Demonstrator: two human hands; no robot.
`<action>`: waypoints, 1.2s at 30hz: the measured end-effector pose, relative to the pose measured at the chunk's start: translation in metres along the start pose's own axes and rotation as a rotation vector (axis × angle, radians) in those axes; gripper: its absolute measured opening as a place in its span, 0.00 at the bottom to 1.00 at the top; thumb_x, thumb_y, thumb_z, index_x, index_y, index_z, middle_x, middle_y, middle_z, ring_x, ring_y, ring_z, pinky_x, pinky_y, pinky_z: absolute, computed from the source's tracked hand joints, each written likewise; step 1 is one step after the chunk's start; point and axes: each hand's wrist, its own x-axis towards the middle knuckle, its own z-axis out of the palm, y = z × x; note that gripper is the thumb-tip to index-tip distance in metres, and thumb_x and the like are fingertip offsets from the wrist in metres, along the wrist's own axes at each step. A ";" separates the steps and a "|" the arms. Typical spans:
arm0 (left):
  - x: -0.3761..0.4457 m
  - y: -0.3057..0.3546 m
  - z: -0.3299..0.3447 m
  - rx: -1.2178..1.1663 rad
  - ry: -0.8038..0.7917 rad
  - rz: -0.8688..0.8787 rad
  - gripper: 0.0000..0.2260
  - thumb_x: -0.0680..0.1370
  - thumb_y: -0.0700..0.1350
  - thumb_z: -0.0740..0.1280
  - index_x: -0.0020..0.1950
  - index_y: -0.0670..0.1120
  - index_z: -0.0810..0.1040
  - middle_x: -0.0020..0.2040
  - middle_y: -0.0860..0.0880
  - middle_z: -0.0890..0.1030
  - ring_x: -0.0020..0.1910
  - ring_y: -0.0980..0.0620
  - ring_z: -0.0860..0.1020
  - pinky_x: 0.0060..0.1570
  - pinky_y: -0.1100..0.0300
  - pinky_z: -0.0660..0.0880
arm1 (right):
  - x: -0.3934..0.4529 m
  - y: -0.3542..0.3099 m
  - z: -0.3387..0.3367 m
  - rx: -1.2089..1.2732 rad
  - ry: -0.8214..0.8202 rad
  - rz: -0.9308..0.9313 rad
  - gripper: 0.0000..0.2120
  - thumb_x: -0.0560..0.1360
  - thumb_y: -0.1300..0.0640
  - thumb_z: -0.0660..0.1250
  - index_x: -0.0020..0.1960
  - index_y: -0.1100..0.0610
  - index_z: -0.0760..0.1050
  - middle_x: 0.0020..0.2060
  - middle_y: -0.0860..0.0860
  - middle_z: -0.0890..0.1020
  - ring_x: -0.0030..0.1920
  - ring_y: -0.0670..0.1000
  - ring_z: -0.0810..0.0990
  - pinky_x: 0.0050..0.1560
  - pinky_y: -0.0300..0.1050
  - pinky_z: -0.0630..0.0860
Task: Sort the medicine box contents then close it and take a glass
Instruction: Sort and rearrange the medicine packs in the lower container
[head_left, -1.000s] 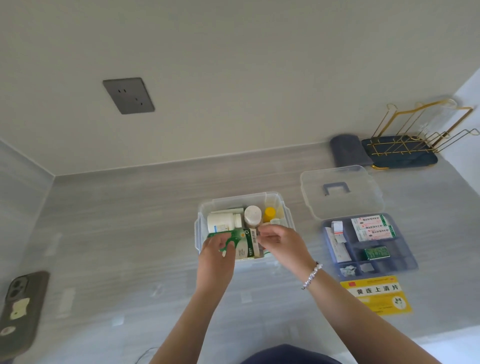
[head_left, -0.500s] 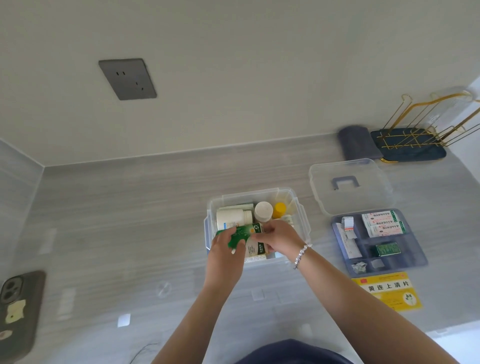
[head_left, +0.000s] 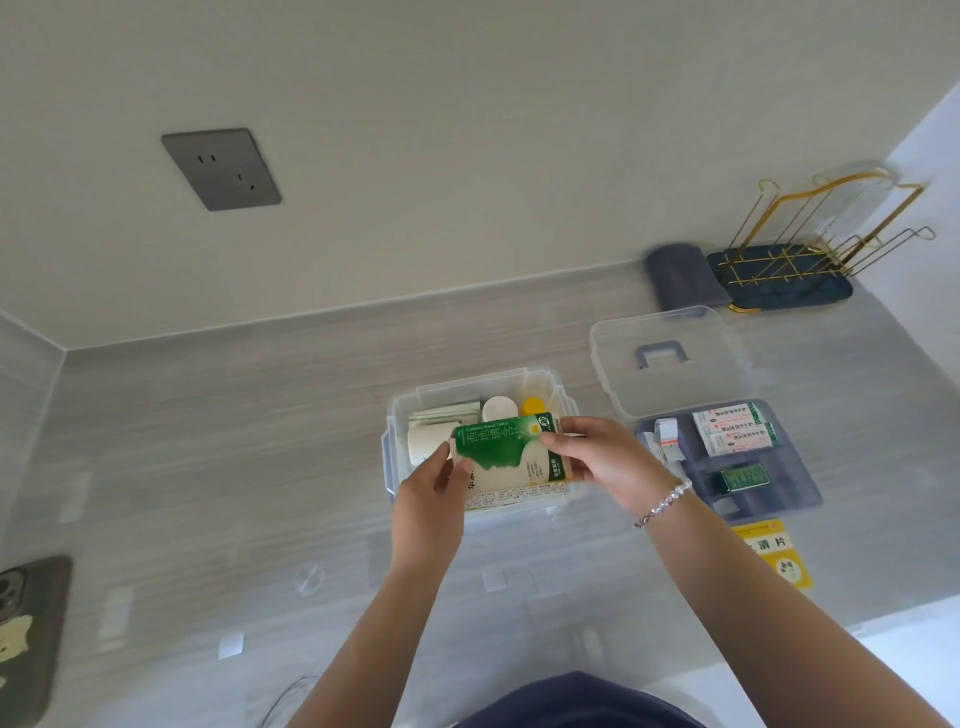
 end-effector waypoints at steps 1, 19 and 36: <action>-0.002 0.003 0.003 -0.008 0.001 0.026 0.09 0.78 0.46 0.60 0.42 0.55 0.79 0.28 0.50 0.67 0.27 0.55 0.63 0.27 0.67 0.59 | -0.005 0.002 -0.005 0.011 0.013 -0.017 0.04 0.73 0.56 0.68 0.46 0.53 0.80 0.45 0.55 0.85 0.46 0.53 0.84 0.50 0.49 0.81; -0.064 0.043 0.156 -0.038 -0.215 0.083 0.11 0.78 0.44 0.61 0.49 0.58 0.80 0.22 0.59 0.71 0.23 0.60 0.65 0.24 0.73 0.60 | -0.087 0.078 -0.135 0.020 0.327 0.084 0.14 0.79 0.51 0.57 0.40 0.51 0.78 0.45 0.62 0.82 0.44 0.55 0.78 0.47 0.51 0.73; -0.088 -0.007 0.277 0.035 -0.185 -0.296 0.14 0.76 0.40 0.64 0.60 0.48 0.80 0.43 0.50 0.84 0.42 0.50 0.82 0.38 0.55 0.81 | -0.072 0.188 -0.206 -0.243 0.467 0.167 0.10 0.73 0.57 0.65 0.53 0.56 0.80 0.44 0.52 0.84 0.39 0.48 0.78 0.31 0.35 0.70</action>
